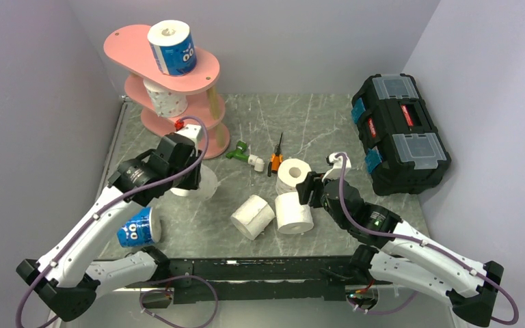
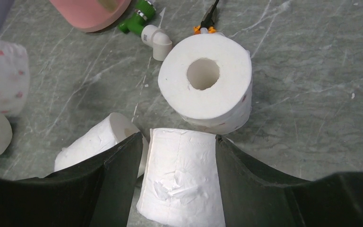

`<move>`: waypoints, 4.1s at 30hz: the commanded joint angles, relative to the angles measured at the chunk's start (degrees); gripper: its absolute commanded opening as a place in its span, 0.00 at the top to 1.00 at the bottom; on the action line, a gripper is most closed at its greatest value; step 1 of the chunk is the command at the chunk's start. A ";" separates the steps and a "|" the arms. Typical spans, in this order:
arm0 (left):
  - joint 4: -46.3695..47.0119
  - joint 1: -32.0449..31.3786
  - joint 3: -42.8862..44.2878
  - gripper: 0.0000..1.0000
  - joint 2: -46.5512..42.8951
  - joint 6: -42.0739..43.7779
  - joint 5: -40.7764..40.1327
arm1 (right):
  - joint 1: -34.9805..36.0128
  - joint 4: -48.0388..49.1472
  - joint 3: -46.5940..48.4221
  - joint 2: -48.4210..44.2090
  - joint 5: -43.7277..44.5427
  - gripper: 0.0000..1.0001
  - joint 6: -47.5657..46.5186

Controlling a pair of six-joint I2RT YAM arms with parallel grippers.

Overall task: Place and organize the paper towels onto the shelf
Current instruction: Adjust the paper towel at the center of the board, then pick up the paper towel from the center of the board.

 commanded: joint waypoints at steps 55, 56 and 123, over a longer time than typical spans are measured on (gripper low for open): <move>1.49 10.96 -17.64 0.01 -15.01 -31.18 -7.11 | -0.13 1.23 -2.34 -0.84 3.60 0.36 1.01; 0.70 11.15 -17.31 0.01 -13.93 -32.53 -5.84 | -0.12 1.27 -2.38 -0.67 3.73 0.37 1.06; 3.08 10.15 -23.19 0.69 -3.62 -40.66 -0.14 | -0.53 1.96 -2.36 1.35 4.06 0.36 0.91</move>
